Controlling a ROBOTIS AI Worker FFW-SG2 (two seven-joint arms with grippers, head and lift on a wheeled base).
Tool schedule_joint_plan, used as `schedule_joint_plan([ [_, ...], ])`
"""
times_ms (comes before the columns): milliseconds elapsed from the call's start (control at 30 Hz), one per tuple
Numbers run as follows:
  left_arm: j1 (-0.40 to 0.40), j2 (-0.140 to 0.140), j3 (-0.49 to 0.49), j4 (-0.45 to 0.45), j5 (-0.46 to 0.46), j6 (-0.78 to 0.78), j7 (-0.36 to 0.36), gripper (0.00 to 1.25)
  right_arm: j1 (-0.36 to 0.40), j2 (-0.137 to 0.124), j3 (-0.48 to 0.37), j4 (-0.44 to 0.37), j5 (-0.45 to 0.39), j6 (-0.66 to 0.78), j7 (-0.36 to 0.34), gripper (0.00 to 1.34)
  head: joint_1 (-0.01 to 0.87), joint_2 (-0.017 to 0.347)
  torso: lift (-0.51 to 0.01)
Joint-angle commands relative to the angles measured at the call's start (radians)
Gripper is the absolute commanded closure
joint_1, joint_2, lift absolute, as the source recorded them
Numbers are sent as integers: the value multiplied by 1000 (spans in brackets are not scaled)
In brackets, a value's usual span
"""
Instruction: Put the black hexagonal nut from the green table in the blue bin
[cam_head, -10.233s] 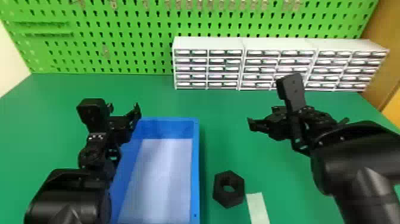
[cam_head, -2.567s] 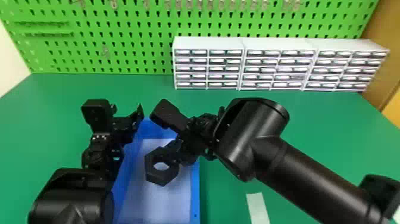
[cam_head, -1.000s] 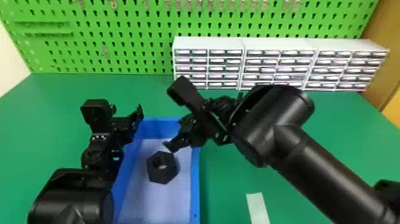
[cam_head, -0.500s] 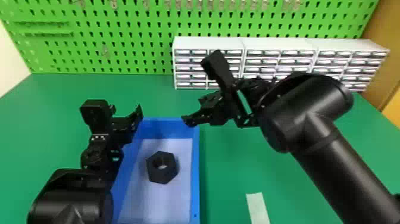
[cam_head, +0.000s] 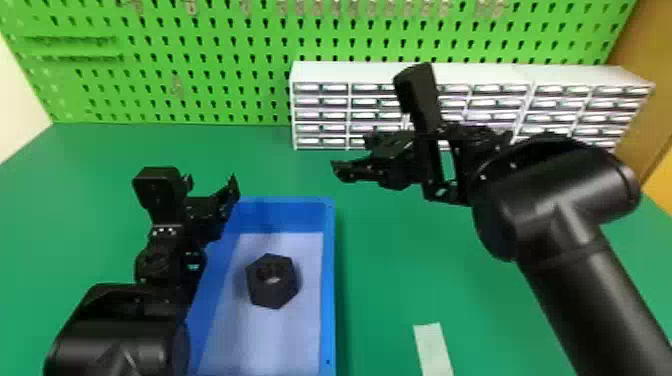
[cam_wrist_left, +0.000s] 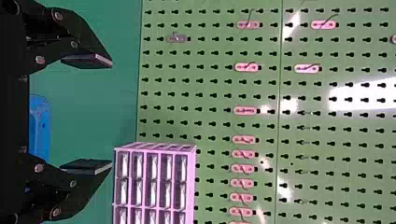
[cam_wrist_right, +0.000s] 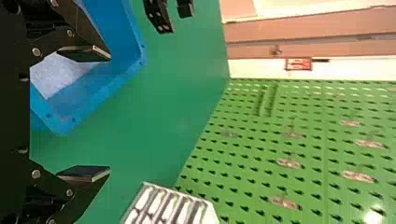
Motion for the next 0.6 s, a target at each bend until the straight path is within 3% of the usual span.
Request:
schedule_joint_plan([
  [0,0,0,0,-2,0,0,0,486,35,12,-66,0,13,-60,0,410,686,51,-96],
  [333,-1,0,-1,-2,-3,0,0,486,99,35,-198,1,56,-182,-8,410,686,51,-96],
  [567,-1,0,-1,-2,-3,0,0,486,151,50,-266,1,58,-290,-97,410,686,51,-96],
])
